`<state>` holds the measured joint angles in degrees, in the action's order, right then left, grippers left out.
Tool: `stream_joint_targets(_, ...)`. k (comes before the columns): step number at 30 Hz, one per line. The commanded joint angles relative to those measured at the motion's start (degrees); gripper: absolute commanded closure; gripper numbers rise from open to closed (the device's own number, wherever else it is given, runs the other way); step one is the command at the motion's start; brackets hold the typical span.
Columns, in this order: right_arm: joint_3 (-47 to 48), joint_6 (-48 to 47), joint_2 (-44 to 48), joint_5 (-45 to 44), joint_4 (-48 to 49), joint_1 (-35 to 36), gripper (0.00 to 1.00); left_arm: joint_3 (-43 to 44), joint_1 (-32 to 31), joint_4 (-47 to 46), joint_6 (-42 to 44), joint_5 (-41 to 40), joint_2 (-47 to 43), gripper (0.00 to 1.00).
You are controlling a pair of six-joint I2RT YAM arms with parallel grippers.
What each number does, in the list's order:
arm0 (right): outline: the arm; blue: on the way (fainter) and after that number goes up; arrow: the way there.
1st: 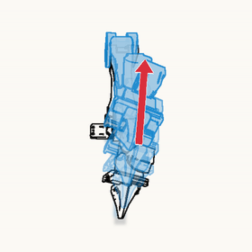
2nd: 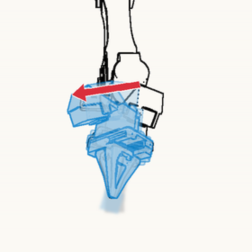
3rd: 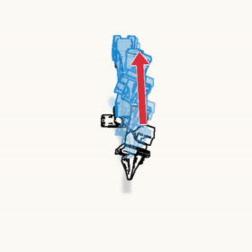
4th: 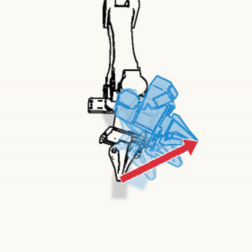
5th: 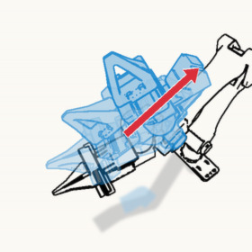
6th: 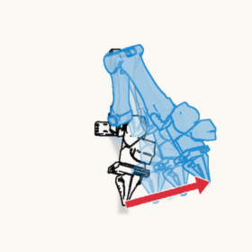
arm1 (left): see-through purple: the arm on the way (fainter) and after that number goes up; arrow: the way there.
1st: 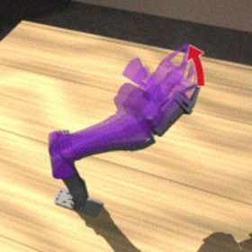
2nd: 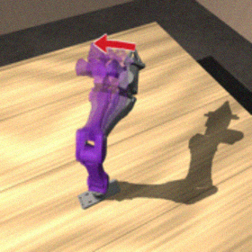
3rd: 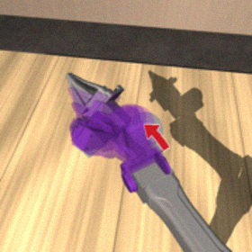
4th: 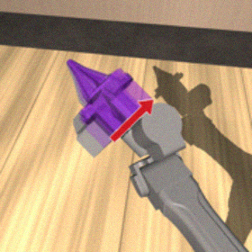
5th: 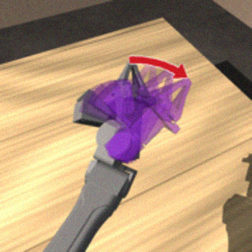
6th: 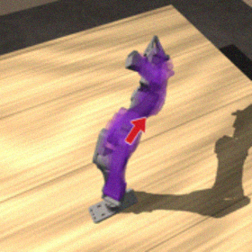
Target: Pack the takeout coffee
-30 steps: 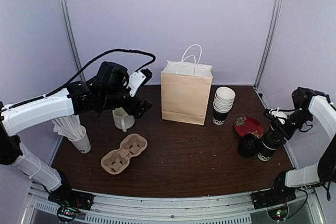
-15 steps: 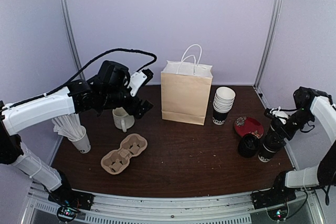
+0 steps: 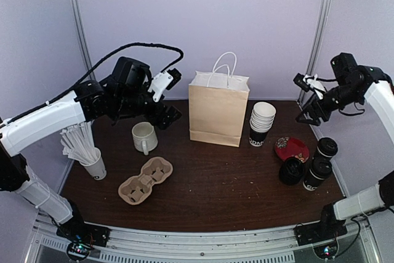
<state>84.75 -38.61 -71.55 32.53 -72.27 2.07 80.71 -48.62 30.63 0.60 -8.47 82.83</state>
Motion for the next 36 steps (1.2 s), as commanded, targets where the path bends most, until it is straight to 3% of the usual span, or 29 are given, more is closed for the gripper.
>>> stream_joint_targets(1, 8.38, 9.82, -7.09, 1.93, 11.57, 9.74, 0.33, 2.73, 0.28, 2.06, -3.49, 3.42, 0.17, 0.10)
stream_joint_targets(7, 19.50, 13.77, -20.23, 0.37, 20.38, 19.61, 0.32, 0.23, 0.21, 1.15, -7.04, 5.91, -2.48, 0.13)
stream_joint_targets(17, 36.37, 24.00, -37.68, 4.59, 28.09, 24.56, 0.29, -2.11, 0.21, 1.87, -9.06, 7.85, -4.37, 0.13)
stream_joint_targets(19, 39.77, 25.30, -40.87, 4.97, 28.03, 24.80, 0.36, -2.19, 0.19, 1.69, -9.46, 7.99, -4.34, 0.13)
stream_joint_targets(23, 44.48, 25.80, -43.75, 7.75, 25.93, 25.64, 0.81, -2.05, 0.19, 1.48, -9.99, 8.27, -4.27, 0.13)
stream_joint_targets(25, 43.25, 24.23, -42.45, 8.65, 25.70, 26.67, 0.97, -1.84, 0.20, 1.68, -10.15, 8.03, -4.60, 0.13)
stream_joint_targets(36, 30.22, 14.70, -29.81, 13.18, 20.58, 33.33, 1.00, 0.06, 0.28, 8.56, -8.80, -2.74, -7.61, 0.13)
